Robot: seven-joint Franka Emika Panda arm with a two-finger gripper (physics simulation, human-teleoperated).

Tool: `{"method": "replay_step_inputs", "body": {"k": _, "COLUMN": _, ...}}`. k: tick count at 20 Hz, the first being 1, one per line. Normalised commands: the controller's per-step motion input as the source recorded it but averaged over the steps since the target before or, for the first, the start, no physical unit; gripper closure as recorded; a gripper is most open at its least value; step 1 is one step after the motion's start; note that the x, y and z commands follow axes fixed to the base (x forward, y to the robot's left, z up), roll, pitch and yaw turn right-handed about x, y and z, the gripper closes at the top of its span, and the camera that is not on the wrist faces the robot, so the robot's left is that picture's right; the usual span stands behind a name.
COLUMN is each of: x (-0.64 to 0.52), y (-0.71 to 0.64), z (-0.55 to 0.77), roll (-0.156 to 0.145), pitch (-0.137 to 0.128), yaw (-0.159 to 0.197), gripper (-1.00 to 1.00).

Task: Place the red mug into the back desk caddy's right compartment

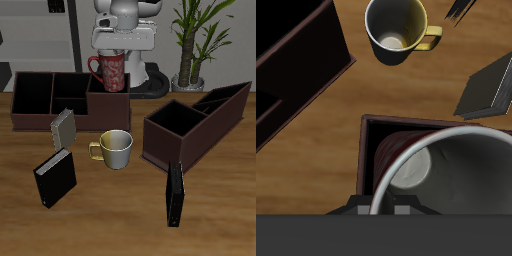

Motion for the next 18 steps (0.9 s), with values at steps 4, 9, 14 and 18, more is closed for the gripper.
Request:
{"method": "replay_step_inputs", "body": {"k": 4, "x": 0.06, "y": -0.14, "z": -0.29, "roll": -0.031, "pitch": 0.032, "yaw": -0.041, "gripper": 1.0}}
{"method": "replay_step_inputs", "body": {"k": 9, "x": 0.0, "y": -0.04, "z": -0.19, "roll": -0.021, "pitch": 0.016, "yaw": -0.039, "gripper": 1.0}}
{"method": "replay_step_inputs", "body": {"k": 14, "x": 0.01, "y": 0.08, "z": -0.2, "roll": 0.015, "pitch": 0.037, "yaw": -0.027, "gripper": 1.0}}
{"method": "replay_step_inputs", "body": {"k": 18, "x": -0.02, "y": 0.07, "z": -0.11, "roll": 0.02, "pitch": 0.013, "yaw": -0.017, "gripper": 1.0}}
